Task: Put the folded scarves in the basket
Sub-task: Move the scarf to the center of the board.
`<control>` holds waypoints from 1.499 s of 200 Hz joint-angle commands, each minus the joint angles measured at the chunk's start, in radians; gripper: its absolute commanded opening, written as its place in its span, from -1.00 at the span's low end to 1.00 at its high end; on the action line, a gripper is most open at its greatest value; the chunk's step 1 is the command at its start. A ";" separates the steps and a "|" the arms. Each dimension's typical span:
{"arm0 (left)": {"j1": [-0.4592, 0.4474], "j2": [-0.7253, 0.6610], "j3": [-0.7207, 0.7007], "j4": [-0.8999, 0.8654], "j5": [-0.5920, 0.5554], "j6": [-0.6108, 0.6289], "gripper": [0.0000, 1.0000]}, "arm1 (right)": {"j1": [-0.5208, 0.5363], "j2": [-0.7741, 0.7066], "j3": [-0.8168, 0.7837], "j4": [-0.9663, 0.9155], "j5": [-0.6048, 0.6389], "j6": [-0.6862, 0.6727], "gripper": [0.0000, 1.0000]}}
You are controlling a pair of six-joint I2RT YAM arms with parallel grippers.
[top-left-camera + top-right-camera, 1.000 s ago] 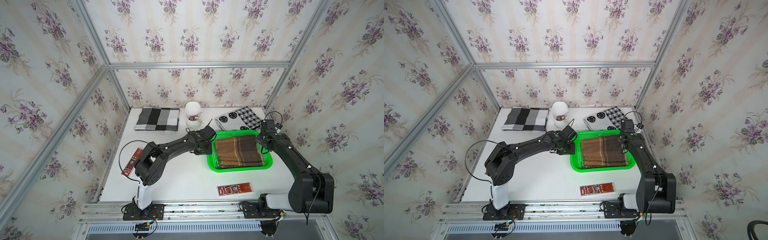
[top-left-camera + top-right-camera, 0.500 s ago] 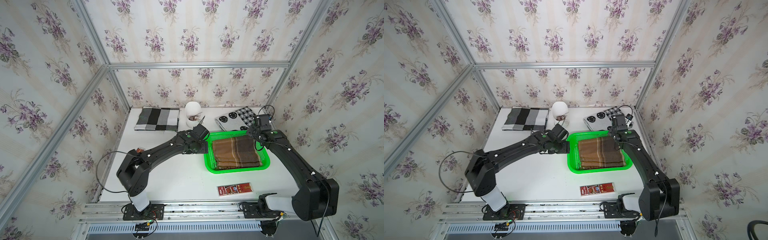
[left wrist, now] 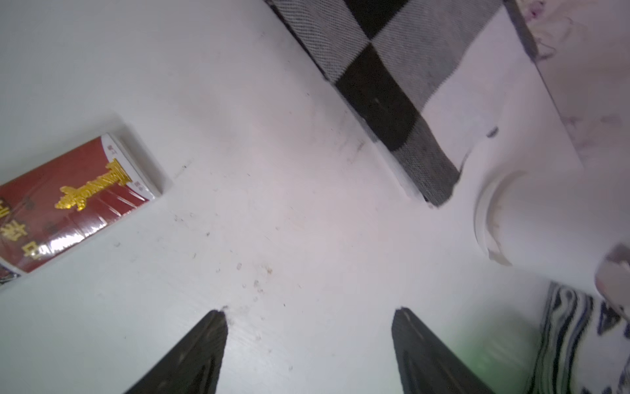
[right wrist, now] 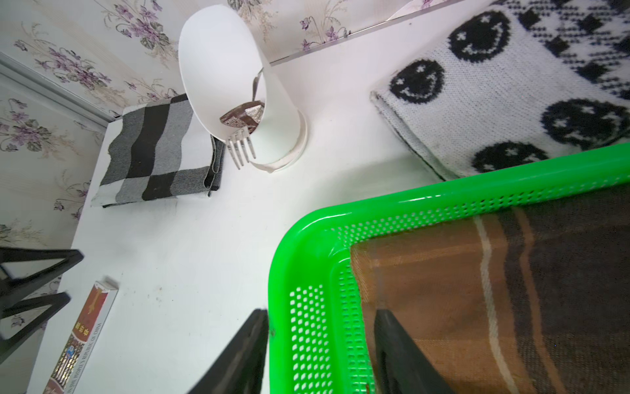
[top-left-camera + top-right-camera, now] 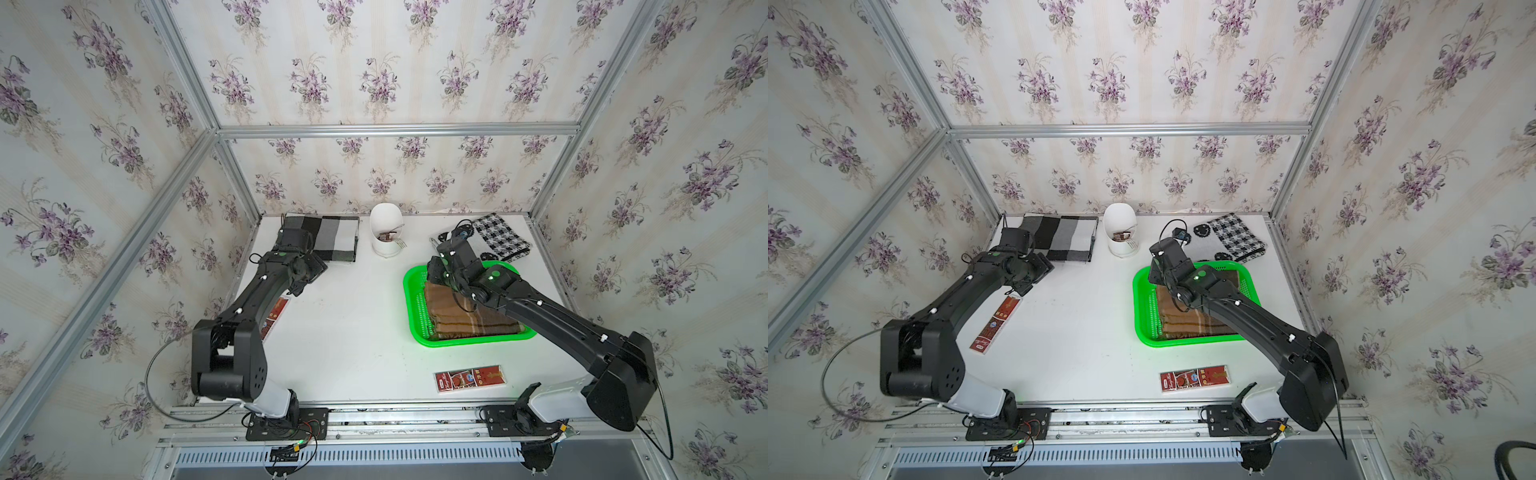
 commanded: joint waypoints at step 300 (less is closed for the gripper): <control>-0.081 0.219 -0.005 0.260 0.051 -0.342 -1.00 | 0.012 0.008 -0.020 0.001 0.024 -0.012 0.10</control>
